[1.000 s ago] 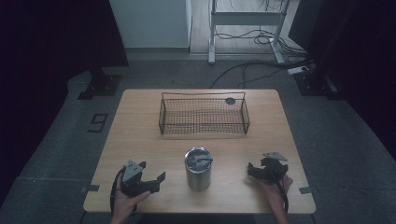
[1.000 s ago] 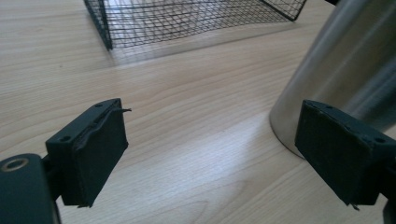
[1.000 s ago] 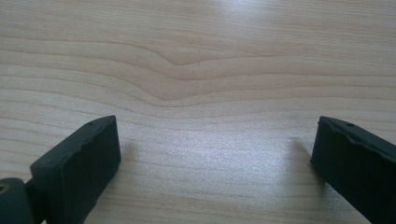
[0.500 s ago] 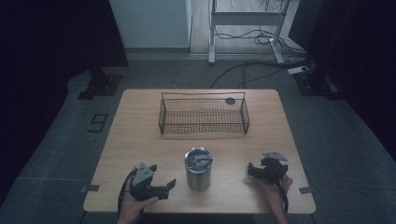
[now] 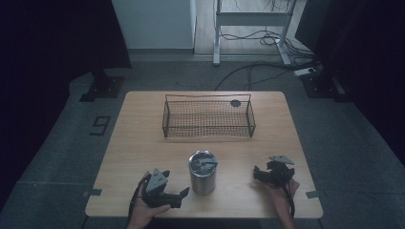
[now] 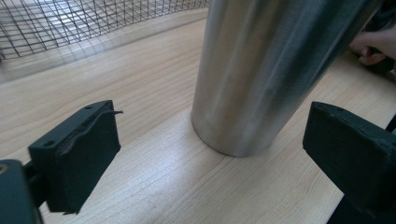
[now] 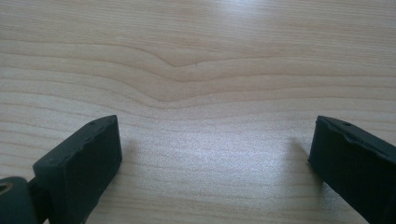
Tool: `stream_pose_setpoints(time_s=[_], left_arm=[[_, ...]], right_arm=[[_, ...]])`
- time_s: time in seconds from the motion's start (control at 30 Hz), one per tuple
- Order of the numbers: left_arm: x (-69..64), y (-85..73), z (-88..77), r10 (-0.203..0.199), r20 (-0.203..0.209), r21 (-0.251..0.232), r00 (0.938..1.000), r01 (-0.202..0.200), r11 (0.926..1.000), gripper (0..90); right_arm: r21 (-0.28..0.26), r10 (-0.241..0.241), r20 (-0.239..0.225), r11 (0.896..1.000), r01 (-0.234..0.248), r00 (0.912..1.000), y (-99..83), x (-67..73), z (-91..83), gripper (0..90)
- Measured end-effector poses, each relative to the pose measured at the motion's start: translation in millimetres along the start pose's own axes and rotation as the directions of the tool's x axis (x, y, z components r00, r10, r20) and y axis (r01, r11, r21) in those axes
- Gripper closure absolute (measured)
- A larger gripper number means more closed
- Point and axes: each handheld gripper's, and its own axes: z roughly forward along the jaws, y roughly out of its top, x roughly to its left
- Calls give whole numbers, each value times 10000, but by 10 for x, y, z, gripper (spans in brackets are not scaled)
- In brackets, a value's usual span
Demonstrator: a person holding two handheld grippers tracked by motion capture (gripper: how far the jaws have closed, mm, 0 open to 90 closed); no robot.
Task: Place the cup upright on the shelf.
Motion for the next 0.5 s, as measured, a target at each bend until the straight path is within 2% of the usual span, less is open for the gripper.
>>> stream_pose_setpoints(time_s=[0.33, 0.5], left_arm=[[-133, 43, 116, 288, 262, 152, 9992, -292, 9995, 8], [-212, 79, 228, 537, 395, 374, 9978, -551, 9978, 3]], right_arm=[[5, 14, 4, 10000, -14, 10000, 2, 1, 1, 21], [7, 18, 2, 10000, -18, 10000, 2, 1, 1, 21]])
